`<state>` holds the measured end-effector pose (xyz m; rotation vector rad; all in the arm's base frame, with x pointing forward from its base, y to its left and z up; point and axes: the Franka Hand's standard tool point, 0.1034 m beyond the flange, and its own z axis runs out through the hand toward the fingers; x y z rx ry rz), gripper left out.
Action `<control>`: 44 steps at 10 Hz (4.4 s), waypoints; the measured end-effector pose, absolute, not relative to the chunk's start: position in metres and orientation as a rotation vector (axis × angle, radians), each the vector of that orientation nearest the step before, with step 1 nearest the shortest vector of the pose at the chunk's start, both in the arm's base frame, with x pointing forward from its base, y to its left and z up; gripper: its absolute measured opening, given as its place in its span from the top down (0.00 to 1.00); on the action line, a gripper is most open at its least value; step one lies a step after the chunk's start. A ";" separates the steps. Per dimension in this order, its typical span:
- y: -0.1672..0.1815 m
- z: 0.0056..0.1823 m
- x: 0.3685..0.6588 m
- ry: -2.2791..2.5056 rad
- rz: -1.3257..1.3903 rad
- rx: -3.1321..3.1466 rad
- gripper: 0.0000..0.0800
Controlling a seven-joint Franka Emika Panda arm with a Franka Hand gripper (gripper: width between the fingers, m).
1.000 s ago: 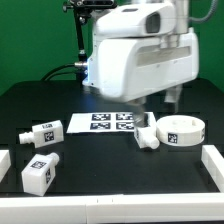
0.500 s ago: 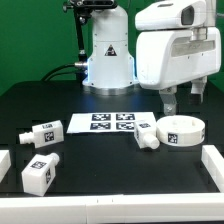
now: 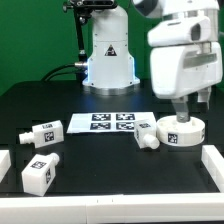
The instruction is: Assemble stool
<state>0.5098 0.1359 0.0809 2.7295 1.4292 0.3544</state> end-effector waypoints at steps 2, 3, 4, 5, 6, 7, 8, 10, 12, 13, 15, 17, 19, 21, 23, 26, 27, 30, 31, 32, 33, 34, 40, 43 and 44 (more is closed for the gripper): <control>0.134 0.080 0.509 1.426 0.348 2.731 0.19; 0.134 0.079 0.509 1.425 0.346 2.731 0.19; 0.124 0.073 0.501 1.449 0.295 2.727 0.19; 0.120 0.067 0.487 1.420 0.198 2.760 0.19; 0.120 0.066 0.480 1.409 0.147 2.772 0.19; 0.119 0.060 0.470 1.412 0.192 2.768 0.19; 0.116 0.057 0.465 1.410 0.170 2.774 0.19; 0.117 0.057 0.466 1.410 0.173 2.774 0.19; 0.113 0.044 0.460 1.620 0.120 2.656 0.19; 0.111 0.034 0.456 1.648 0.094 2.648 0.19; 0.118 0.023 0.455 1.665 0.101 2.646 0.19; 0.104 0.007 0.456 1.686 0.077 2.645 0.19; 0.096 0.008 0.458 1.662 0.089 2.661 0.19; 0.097 0.008 0.458 1.666 0.089 2.659 0.33; 0.097 0.008 0.458 1.666 0.089 2.659 0.75; 0.081 0.017 0.462 1.621 0.043 2.684 0.97; 0.074 0.025 0.466 1.562 0.002 2.719 0.97; 0.071 0.062 0.500 1.444 -0.006 2.758 0.97; 0.072 0.059 0.498 1.446 -0.009 2.759 0.97; 0.072 0.058 0.497 1.446 -0.011 2.760 0.97; 0.070 0.057 0.499 1.436 -0.015 2.766 0.97; 0.062 0.054 0.508 1.399 -0.044 2.788 0.97; 0.023 0.060 0.573 1.256 -0.004 2.916 0.97; 0.026 0.050 0.587 1.065 0.003 2.991 0.97; 0.031 0.045 0.602 0.901 0.021 3.044 0.97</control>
Offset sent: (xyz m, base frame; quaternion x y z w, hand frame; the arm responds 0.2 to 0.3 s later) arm -0.0297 -0.0194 -0.0145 0.0752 -0.0423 -0.0034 0.9963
